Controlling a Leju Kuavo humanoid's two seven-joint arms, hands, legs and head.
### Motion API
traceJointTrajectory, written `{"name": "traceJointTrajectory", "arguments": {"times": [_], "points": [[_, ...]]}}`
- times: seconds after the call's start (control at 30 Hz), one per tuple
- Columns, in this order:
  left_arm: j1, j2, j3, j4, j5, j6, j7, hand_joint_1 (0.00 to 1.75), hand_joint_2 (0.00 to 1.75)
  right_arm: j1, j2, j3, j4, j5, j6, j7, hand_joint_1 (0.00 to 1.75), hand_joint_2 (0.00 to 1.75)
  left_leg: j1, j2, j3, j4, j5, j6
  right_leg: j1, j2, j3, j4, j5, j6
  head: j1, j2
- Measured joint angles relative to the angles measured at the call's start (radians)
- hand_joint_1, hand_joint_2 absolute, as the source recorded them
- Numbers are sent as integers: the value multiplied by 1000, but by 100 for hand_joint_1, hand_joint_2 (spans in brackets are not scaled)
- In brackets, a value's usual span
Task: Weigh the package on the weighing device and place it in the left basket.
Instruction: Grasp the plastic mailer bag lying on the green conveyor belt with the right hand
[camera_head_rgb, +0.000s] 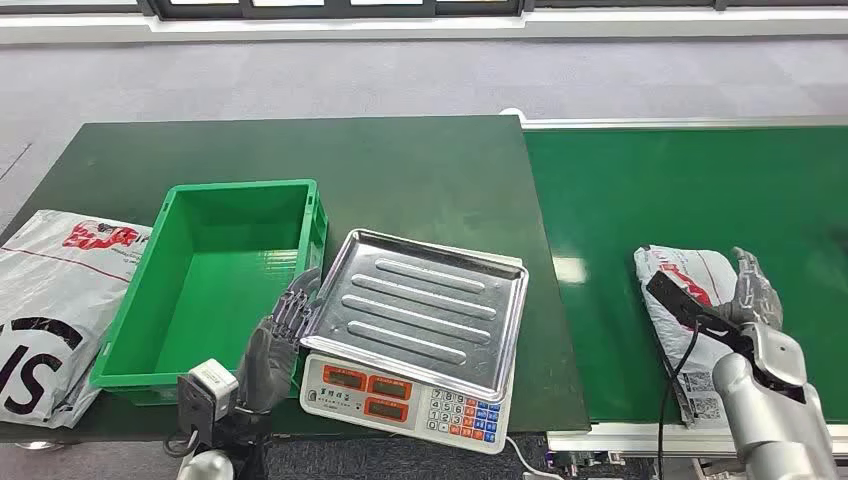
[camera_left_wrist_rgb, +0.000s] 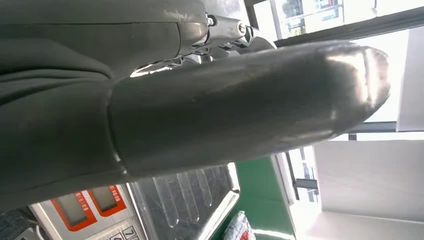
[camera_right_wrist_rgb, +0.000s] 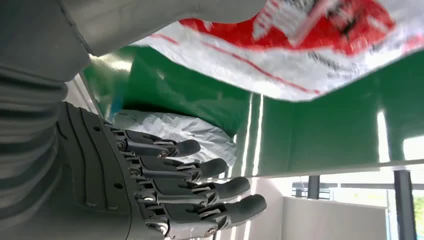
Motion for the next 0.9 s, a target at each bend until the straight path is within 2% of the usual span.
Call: {"name": "traceJointTrajectory", "arguments": {"times": [0.17,0.57,0.9], "points": [[-30,0,0,23,10,-1,0,0,0,-25,0,2,72,-6,23,21,0,175,0,-6,0,0,1,0,0,-4,2,0,0,0,0,0],[-69,0,0,75,25,-16,0,0,0,40,3,2,107,-11,97,52,0,175,0,-5,-2,0,1,0,0,-4,0,0,0,0,0,0],[-87,0,1,106,39,-48,13,0,0,147,9,10,46,46,249,155,0,175,0,-6,-1,0,0,0,0,-4,1,0,-1,1,0,0]]}}
